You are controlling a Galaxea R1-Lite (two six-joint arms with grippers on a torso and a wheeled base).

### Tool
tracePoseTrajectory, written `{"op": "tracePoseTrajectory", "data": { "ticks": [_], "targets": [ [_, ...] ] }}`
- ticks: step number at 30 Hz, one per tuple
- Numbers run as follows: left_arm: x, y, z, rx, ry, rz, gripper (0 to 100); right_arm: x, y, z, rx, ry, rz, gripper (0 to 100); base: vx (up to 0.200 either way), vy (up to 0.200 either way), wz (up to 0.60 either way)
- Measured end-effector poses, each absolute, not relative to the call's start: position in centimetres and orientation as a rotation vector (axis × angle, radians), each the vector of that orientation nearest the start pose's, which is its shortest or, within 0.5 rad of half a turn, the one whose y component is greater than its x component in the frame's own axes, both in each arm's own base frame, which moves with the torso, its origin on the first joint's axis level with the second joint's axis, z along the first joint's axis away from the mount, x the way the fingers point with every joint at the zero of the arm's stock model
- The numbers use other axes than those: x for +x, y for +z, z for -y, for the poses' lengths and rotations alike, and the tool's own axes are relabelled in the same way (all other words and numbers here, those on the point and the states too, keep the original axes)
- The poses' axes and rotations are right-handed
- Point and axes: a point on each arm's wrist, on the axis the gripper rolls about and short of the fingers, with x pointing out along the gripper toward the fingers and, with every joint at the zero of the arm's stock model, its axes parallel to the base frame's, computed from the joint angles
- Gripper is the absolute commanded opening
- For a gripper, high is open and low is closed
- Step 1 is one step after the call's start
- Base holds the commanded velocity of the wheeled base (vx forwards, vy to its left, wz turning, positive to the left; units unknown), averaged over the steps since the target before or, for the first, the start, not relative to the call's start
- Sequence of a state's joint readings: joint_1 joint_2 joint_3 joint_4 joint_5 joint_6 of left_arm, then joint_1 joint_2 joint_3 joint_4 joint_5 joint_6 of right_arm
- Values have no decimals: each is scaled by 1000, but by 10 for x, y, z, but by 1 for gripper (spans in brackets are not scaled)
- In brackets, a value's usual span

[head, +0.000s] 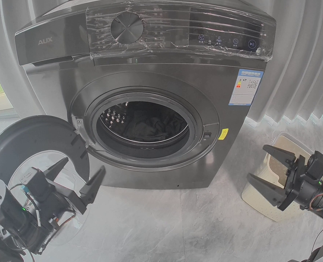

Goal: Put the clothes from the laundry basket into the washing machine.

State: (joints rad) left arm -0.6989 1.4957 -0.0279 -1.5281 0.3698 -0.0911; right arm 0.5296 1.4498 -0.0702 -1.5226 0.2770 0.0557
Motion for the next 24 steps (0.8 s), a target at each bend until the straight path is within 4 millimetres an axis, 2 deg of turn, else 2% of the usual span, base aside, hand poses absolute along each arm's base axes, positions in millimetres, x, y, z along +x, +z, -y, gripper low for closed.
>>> {"op": "tracePoseTrajectory", "data": {
  "ticks": [5,9,15,21,24],
  "targets": [
    [130,146,80,-79,-262,45,100,130,159,-71,49,736,146,100,0,0,0],
    [120,143,69,-12,-249,-18,100,119,159,-60,29,696,125,100,0,0,0],
    [99,143,52,19,-219,-49,100,97,157,-42,10,622,73,100,-200,0,0],
    [78,146,33,6,-163,-18,100,70,155,-25,0,537,82,100,0,0,0],
    [68,144,25,5,-133,-21,100,56,153,-19,-4,496,100,100,-200,0,0]
  ]
}}
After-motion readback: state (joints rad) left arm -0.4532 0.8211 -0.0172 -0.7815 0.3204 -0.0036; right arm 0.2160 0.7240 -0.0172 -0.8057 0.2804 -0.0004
